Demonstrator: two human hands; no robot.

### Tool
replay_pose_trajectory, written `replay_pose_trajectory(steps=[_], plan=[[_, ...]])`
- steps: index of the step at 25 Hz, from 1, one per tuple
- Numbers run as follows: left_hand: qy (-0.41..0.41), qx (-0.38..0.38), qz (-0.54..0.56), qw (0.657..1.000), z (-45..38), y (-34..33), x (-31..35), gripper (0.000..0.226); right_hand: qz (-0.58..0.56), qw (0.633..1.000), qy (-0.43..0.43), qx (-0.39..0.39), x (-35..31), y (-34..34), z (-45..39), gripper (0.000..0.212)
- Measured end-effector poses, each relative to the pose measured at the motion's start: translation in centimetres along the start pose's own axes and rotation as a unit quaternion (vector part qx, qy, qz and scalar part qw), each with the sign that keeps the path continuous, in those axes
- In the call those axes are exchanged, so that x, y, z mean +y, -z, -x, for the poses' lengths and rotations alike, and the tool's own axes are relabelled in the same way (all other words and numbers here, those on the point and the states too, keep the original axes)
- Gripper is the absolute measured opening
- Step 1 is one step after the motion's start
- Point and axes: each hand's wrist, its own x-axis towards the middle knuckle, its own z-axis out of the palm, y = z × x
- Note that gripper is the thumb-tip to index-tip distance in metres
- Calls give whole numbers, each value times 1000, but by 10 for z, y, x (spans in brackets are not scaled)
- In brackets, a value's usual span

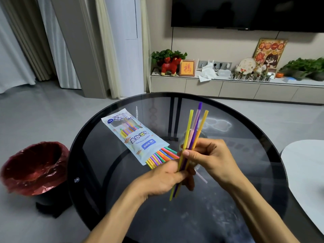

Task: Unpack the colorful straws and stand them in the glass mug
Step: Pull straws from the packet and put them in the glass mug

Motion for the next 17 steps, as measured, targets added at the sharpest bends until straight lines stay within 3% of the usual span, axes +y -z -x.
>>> replay_pose_trajectory(steps=[2, 4, 6, 8, 11, 15, 17], plan=[[-3, 44, 44, 998, -3, -2, -1, 12, -13, 998, 0, 60, -2, -1, -4, 3], [-18, 156, 44, 987, -6, 0, -2, 20, -62, 981, 10, 183, 0, 13, -16, 13], [-30, 290, 11, 957, -4, 7, -2, 16, -147, 933, 11, 329, 2, 41, -32, 17], [-10, 376, -35, 926, 0, 14, -4, 12, -179, 888, 3, 424, 9, 66, -45, 18], [7, 397, -77, 915, 2, 17, -7, 15, -98, 875, -26, 473, 36, 73, -61, 21], [-10, 397, -92, 913, -1, 13, -2, 13, -18, 886, -65, 460, 62, 51, -73, 20], [-9, 393, -154, 907, 1, 15, -6, 11, 10, 891, -76, 448, 67, 44, -74, 18]])
